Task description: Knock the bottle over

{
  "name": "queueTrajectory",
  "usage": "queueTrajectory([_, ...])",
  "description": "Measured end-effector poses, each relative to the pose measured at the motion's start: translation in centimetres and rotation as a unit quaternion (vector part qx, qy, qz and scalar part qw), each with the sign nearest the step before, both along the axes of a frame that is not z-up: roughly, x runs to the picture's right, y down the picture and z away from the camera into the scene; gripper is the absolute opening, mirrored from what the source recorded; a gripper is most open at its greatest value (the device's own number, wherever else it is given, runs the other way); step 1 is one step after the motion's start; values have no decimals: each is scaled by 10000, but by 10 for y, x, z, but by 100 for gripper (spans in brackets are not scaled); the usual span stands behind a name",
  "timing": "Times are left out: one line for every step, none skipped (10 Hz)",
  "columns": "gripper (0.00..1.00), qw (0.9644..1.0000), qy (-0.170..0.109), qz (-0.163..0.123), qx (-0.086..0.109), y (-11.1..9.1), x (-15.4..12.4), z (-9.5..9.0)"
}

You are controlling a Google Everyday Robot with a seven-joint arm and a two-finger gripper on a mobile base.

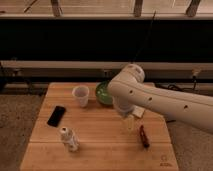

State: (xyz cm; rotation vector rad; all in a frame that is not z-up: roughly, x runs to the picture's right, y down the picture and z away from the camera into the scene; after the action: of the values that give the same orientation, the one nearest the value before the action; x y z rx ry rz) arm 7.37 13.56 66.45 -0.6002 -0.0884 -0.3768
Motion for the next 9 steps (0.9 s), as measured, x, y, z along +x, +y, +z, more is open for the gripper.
queueTrajectory([80, 9999, -51, -93, -4, 4, -3, -1])
queueTrajectory([80, 9997, -146, -200, -18, 10, -9, -3])
queueTrajectory([80, 9994, -200, -271, 3, 13, -16, -3])
queueTrajectory([80, 9993, -244, -291, -22, 15, -28, -4])
queueTrajectory([80, 9991, -273, -311, -43, 17, -37, -3])
queueTrajectory([80, 9988, -297, -375, -52, 21, -38, -4])
queueTrajectory([80, 9975, -425, -557, -62, 26, -39, -6])
queueTrajectory([80, 9962, -539, -685, -44, 28, -42, -6])
queueTrajectory([78, 9958, -588, -706, -22, 29, -46, -5])
